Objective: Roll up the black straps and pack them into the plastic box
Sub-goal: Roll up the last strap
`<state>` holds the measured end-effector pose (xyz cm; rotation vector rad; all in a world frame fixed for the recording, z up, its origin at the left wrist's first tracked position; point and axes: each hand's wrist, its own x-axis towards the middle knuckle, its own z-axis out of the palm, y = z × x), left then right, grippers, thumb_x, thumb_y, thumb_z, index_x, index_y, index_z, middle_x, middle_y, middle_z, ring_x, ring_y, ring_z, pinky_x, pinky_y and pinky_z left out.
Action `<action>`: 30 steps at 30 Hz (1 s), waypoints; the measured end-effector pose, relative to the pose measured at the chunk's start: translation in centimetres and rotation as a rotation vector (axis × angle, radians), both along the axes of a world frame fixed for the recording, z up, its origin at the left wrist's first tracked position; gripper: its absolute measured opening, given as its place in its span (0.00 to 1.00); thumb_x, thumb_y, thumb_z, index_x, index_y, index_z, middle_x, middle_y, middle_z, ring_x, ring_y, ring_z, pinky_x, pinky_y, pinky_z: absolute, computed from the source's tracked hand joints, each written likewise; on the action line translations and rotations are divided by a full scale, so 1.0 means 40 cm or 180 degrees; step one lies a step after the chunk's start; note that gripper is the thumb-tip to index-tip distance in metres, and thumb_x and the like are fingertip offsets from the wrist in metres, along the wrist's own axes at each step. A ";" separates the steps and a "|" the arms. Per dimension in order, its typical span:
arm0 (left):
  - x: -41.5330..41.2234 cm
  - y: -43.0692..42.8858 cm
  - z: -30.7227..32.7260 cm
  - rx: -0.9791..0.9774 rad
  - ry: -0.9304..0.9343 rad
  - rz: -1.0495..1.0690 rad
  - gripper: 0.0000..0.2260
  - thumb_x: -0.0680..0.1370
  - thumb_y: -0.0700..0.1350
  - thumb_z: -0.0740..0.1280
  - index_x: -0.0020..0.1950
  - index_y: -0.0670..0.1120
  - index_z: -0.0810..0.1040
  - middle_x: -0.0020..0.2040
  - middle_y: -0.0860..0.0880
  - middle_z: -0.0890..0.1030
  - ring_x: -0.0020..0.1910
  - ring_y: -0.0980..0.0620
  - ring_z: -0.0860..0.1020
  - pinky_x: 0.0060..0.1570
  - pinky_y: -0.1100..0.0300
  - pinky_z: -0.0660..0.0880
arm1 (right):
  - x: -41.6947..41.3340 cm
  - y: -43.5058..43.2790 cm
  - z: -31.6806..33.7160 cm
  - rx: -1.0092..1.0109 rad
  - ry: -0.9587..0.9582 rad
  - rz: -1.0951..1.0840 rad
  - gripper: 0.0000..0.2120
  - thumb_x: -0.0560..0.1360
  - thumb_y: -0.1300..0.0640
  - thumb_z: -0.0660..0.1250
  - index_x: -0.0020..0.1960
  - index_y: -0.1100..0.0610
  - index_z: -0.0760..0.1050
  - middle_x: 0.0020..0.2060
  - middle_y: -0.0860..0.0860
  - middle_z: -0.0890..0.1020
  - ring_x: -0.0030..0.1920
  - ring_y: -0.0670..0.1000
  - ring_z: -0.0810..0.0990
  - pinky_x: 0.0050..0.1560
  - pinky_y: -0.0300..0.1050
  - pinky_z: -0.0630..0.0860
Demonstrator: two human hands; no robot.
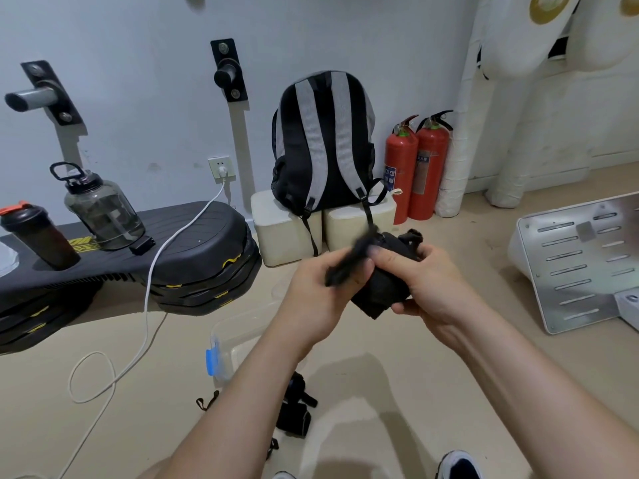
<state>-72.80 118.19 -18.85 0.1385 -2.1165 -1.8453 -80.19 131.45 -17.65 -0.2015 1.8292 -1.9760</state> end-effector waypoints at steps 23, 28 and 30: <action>0.025 -0.010 0.049 -0.0807 -0.0120 0.0552 0.22 0.73 0.35 0.70 0.59 0.60 0.78 0.46 0.56 0.81 0.46 0.58 0.79 0.47 0.65 0.79 | -0.012 -0.039 -0.031 0.0234 0.0468 -0.0330 0.24 0.65 0.49 0.82 0.57 0.51 0.76 0.47 0.53 0.86 0.44 0.52 0.86 0.43 0.50 0.83; 0.033 -0.015 0.038 0.0032 -0.0202 -0.0187 0.24 0.65 0.30 0.74 0.57 0.47 0.77 0.56 0.43 0.81 0.55 0.47 0.82 0.53 0.48 0.82 | -0.004 -0.038 -0.026 0.0450 0.0432 -0.0080 0.16 0.72 0.43 0.74 0.55 0.50 0.79 0.48 0.51 0.86 0.47 0.53 0.86 0.45 0.54 0.84; 0.040 -0.024 0.042 0.0123 -0.0311 -0.0411 0.24 0.63 0.31 0.75 0.56 0.47 0.76 0.58 0.40 0.80 0.53 0.44 0.82 0.52 0.46 0.80 | -0.007 -0.022 -0.014 0.0443 0.0120 0.0377 0.14 0.79 0.43 0.65 0.59 0.49 0.77 0.52 0.51 0.84 0.50 0.53 0.84 0.43 0.53 0.84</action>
